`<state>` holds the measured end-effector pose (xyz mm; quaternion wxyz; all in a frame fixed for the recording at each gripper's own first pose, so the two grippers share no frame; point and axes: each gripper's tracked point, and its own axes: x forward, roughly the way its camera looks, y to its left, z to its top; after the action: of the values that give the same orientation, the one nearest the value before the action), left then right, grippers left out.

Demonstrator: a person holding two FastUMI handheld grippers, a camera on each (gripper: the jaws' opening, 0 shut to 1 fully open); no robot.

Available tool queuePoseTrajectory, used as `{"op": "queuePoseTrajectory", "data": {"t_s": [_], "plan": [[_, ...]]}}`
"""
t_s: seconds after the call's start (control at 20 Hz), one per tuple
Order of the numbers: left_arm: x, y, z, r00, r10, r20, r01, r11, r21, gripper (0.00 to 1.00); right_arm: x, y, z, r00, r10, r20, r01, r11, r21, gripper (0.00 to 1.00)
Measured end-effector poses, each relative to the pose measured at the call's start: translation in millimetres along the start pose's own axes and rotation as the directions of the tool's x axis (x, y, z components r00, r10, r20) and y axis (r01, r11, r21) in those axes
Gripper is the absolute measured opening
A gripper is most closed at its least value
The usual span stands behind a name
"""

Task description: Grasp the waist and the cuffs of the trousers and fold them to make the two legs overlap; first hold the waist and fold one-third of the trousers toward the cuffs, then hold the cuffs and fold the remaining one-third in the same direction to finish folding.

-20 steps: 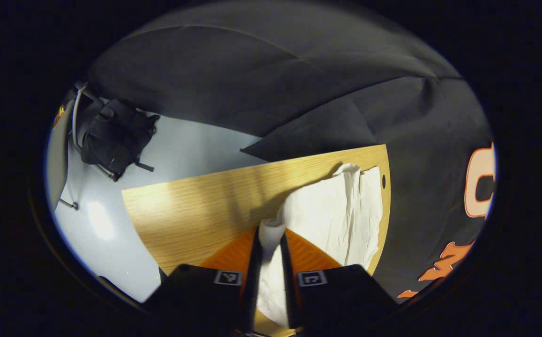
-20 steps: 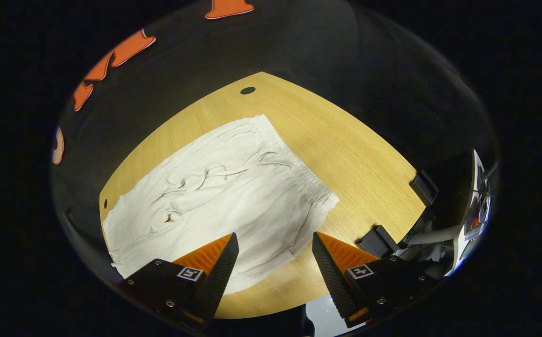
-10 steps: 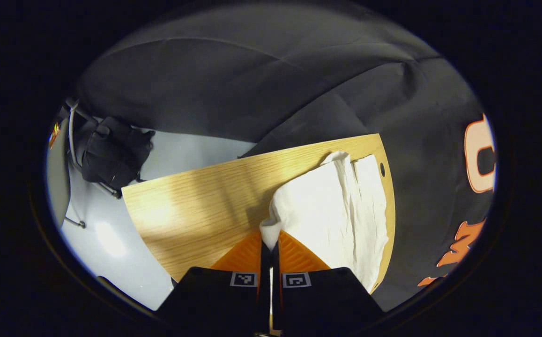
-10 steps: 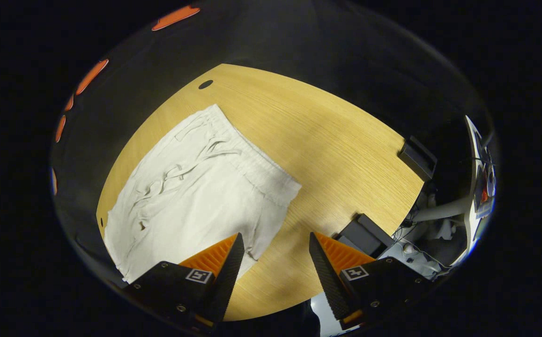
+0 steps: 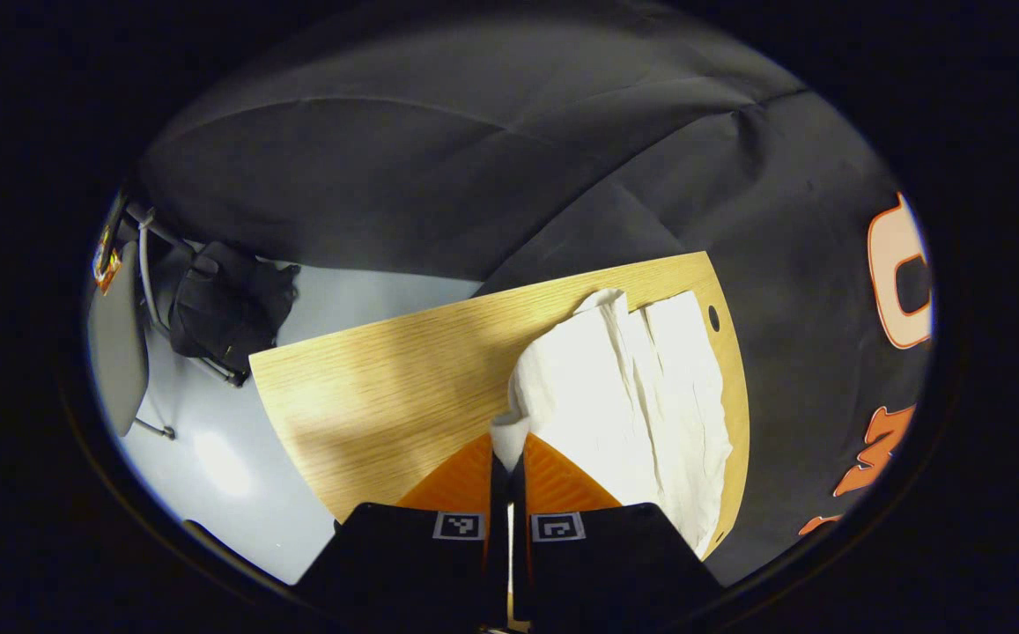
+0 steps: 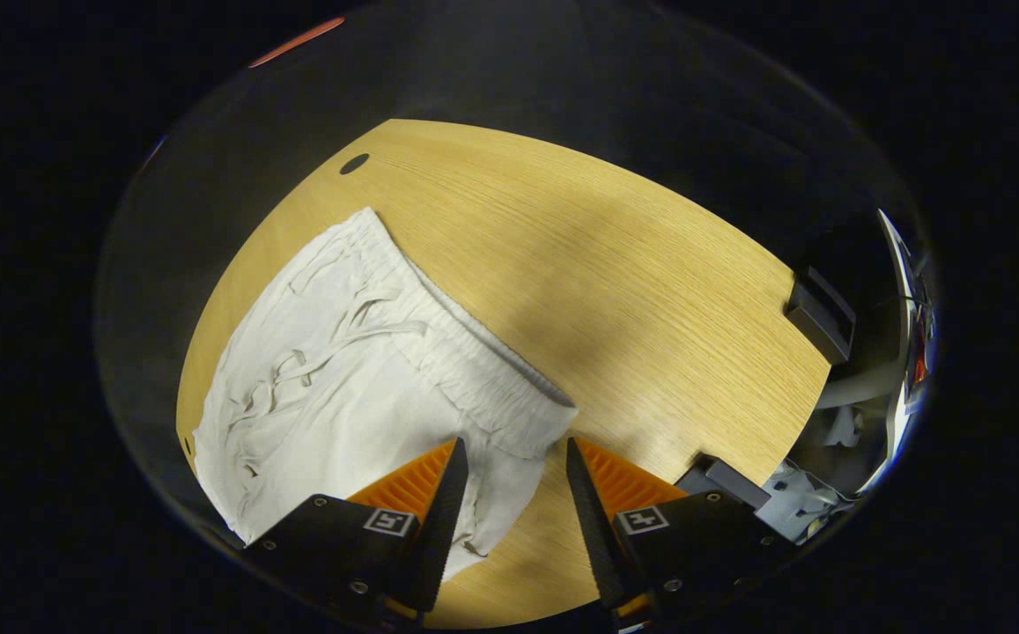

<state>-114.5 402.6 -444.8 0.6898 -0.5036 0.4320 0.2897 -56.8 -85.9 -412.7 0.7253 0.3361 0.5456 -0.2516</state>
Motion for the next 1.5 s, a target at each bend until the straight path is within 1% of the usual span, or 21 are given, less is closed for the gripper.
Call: {"op": "queuePoseTrajectory", "data": {"t_s": [0.1,0.15,0.2,0.25,0.35,0.4,0.5,0.6,0.75,0.85,0.95,1.05,1.2,1.35,1.4,1.5], "plan": [[-1,-2,0,1.0,0.004,-0.003,-0.004,1.0,0.004,0.06,5,0,3,1.0,-0.005,-0.006,0.005,1.0,0.014,0.6],[-2,-4,-1,1.0,0.005,-0.005,-0.005,1.0,0.011,0.06,8,-1,2,1.0,-0.01,-0.016,0.01,1.0,0.022,0.58],[-2,-8,0,1.0,0.001,-0.006,-0.001,1.0,0.018,0.06,7,0,6,1.0,-0.002,0.002,0.002,0.999,0.032,0.55],[0,-12,1,1.0,-0.003,-0.007,0.003,1.0,0.023,0.06,10,2,4,1.0,0.005,-0.012,-0.005,0.999,0.032,0.53],[2,-17,0,1.0,-0.008,-0.014,0.008,0.999,0.031,0.06,10,3,5,1.0,0.005,-0.016,-0.004,0.999,0.054,0.39],[4,-20,0,1.0,-0.011,-0.017,0.012,0.999,0.038,0.06,11,6,5,1.0,0.016,-0.017,-0.015,0.998,0.069,0.22],[3,-25,2,1.0,-0.024,-0.015,0.025,0.998,0.049,0.07,11,10,5,0.998,0.069,-0.01,-0.068,0.994,0.091,0.09],[-1,-27,3,0.999,-0.047,-0.016,0.047,0.998,0.044,0.06,2,13,10,0.989,0.149,0.015,-0.15,0.98,0.131,0.03],[-9,-37,11,0.995,-0.101,-0.012,0.102,0.994,0.042,0.06,-9,12,22,0.977,0.204,0.069,-0.214,0.952,0.217,0.02],[-13,-47,17,0.992,-0.126,-0.013,0.127,0.99,0.067,0.06,-17,12,25,0.971,0.225,0.078,-0.237,0.943,0.233,0.02],[-15,-63,23,0.988,-0.155,-0.009,0.155,0.982,0.104,0.05,-25,13,30,0.971,0.226,0.078,-0.239,0.943,0.234,0.02],[-20,-76,31,0.987,-0.164,-0.002,0.162,0.976,0.148,0.05,-32,15,37,0.969,0.233,0.084,-0.246,0.94,0.237,0.02],[-24,-99,44,0.983,-0.186,-0.008,0.185,0.968,0.172,0.05,-40,25,51,0.966,0.24,0.094,-0.257,0.932,0.254,0.02],[-28,-122,56,0.977,-0.213,-0.027,0.213,0.946,0.244,0.05,-50,34,60,0.966,0.246,0.084,-0.26,0.934,0.246,0.02],[-28,-132,60,0.976,-0.215,-0.038,0.217,0.938,0.272,0.07,-55,35,65,0.965,0.247,0.087,-0.261,0.935,0.239,0.02],[-24,-152,63,0.976,-0.209,-0.063,0.218,0.916,0.338,0.05,-59,46,72,0.966,0.244,0.084,-0.257,0.939,0.23,0.02]]}}
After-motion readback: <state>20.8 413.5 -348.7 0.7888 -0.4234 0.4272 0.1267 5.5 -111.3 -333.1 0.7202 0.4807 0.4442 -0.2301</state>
